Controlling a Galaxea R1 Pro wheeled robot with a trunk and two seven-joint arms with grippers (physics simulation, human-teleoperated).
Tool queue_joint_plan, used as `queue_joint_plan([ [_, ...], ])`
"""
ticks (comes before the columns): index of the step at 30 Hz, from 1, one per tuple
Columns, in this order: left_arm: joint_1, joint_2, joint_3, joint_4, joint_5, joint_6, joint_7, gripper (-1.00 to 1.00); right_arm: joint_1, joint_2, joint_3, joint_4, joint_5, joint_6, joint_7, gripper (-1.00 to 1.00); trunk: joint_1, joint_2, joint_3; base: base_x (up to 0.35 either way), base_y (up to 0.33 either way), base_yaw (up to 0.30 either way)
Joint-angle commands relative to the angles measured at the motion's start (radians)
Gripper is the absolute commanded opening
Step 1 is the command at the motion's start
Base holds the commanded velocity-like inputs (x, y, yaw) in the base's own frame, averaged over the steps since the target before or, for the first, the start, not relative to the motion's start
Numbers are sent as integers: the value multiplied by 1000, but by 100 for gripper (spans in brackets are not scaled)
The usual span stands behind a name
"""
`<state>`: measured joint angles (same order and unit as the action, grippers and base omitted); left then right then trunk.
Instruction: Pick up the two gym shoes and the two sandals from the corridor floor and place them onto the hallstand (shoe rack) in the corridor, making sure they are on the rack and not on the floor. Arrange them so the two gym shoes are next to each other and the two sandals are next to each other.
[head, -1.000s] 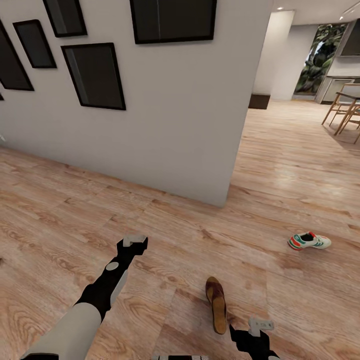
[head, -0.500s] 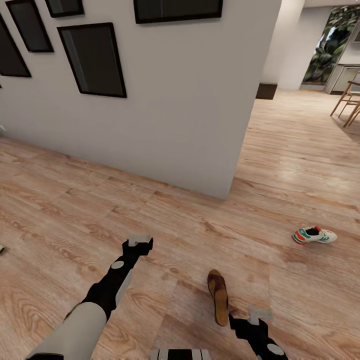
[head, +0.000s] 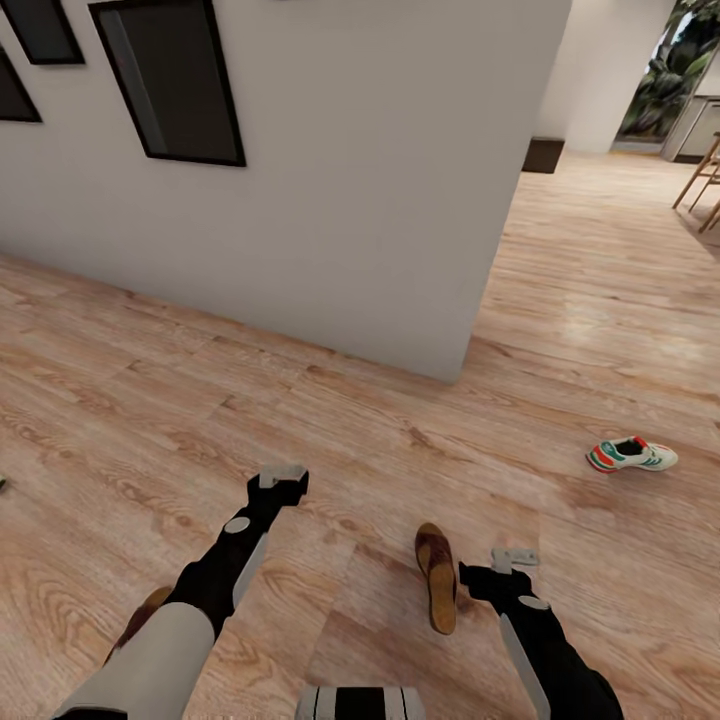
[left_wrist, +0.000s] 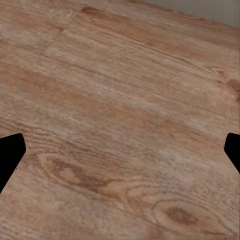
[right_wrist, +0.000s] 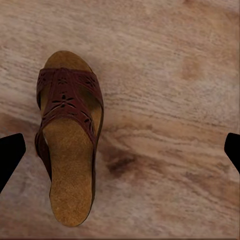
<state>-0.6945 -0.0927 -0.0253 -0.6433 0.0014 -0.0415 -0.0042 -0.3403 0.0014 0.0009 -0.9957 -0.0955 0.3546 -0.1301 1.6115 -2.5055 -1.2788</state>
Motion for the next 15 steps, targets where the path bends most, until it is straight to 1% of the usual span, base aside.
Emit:
queue_joint_plan([
  [1,0,1,-1,-10,0,-3,0,100,0,0,0,-1,-11,3,-5,100,0,-1,-5,0,0,0],
  [2,0,2,-1,-15,-1,-3,0,100,0,0,0,-1,-12,2,-5,100,1,-1,-9,0,0,0],
  [3,-1,6,-1,-61,-1,-1,1,100,1,0,1,12,-13,-122,-5,100,1,-1,-12,0,0,0],
  [4,-3,6,-1,-74,-1,2,1,100,1,0,1,24,-13,-170,-5,100,2,-1,-16,0,0,0],
  [7,-5,7,-1,-93,-8,22,1,100,1,0,2,50,-12,-248,-5,100,2,-1,-16,0,0,0],
  [9,-7,6,-1,-99,-21,32,1,100,1,0,2,58,-12,-268,-5,100,2,-1,-16,0,0,3],
  [11,-19,6,-1,-102,-44,38,1,100,1,0,4,63,-13,-282,-5,100,2,-1,-17,0,0,38],
  [12,-23,5,-1,-102,-50,39,1,100,1,0,4,64,-13,-285,-5,100,2,-1,-17,0,0,81],
  [13,-37,5,-1,-103,-66,42,1,100,1,3,6,68,-13,-290,-5,100,2,-1,-18,0,0,148],
  [15,-42,5,-1,-104,-72,42,1,100,1,6,6,71,-13,-291,-5,100,2,-1,-20,0,0,168],
])
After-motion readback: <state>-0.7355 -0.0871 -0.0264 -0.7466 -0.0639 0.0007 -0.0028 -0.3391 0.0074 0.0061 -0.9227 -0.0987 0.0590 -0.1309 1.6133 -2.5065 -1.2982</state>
